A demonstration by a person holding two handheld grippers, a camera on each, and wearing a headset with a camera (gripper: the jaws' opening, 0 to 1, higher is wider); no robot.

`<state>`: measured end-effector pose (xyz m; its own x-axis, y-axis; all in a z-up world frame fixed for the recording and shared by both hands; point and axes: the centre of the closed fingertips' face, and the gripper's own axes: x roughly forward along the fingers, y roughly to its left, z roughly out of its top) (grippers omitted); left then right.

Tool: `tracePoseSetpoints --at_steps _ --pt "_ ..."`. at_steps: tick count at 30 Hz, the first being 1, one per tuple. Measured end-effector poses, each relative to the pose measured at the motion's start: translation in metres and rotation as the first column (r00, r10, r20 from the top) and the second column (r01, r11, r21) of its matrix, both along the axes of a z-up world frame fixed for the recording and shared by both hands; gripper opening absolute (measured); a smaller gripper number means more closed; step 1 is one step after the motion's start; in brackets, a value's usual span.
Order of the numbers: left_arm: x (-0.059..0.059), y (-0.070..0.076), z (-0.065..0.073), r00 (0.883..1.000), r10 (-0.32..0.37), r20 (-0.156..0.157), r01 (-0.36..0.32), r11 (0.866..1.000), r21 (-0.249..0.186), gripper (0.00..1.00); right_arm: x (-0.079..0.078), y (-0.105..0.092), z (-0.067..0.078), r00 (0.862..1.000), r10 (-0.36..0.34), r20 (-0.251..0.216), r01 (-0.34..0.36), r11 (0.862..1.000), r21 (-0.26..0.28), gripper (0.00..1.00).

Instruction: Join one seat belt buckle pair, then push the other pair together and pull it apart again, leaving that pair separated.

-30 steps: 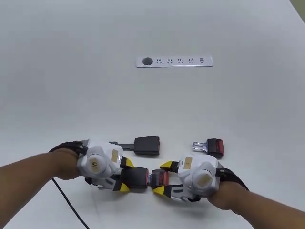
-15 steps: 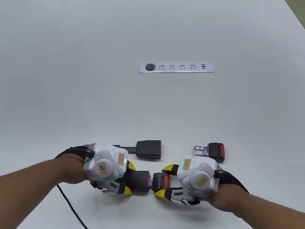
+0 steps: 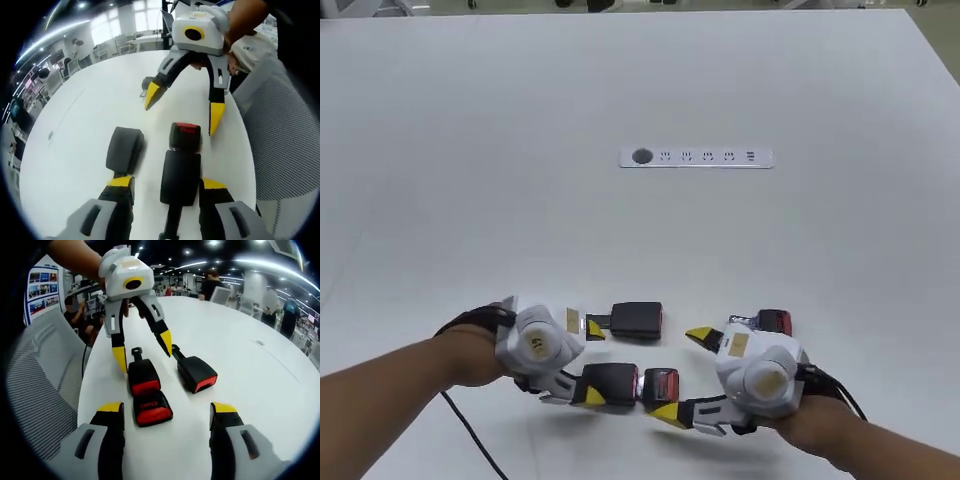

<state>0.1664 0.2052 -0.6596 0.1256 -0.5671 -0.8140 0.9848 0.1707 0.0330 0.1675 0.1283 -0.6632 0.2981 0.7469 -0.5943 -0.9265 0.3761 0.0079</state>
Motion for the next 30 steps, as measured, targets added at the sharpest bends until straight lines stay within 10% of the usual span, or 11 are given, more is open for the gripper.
tracePoseSetpoints --at_steps 14,30 --pt "0.013 -0.011 0.03 0.992 0.123 0.02 -0.122 0.991 -0.059 0.64 0.025 -0.041 0.032 0.993 -0.091 0.071 0.087 0.995 0.051 0.71" --pt "0.035 -0.018 0.047 0.976 0.215 0.026 -0.212 0.973 -0.093 0.79 0.05 -0.098 0.04 0.989 -0.143 0.027 0.141 0.988 0.064 0.78"
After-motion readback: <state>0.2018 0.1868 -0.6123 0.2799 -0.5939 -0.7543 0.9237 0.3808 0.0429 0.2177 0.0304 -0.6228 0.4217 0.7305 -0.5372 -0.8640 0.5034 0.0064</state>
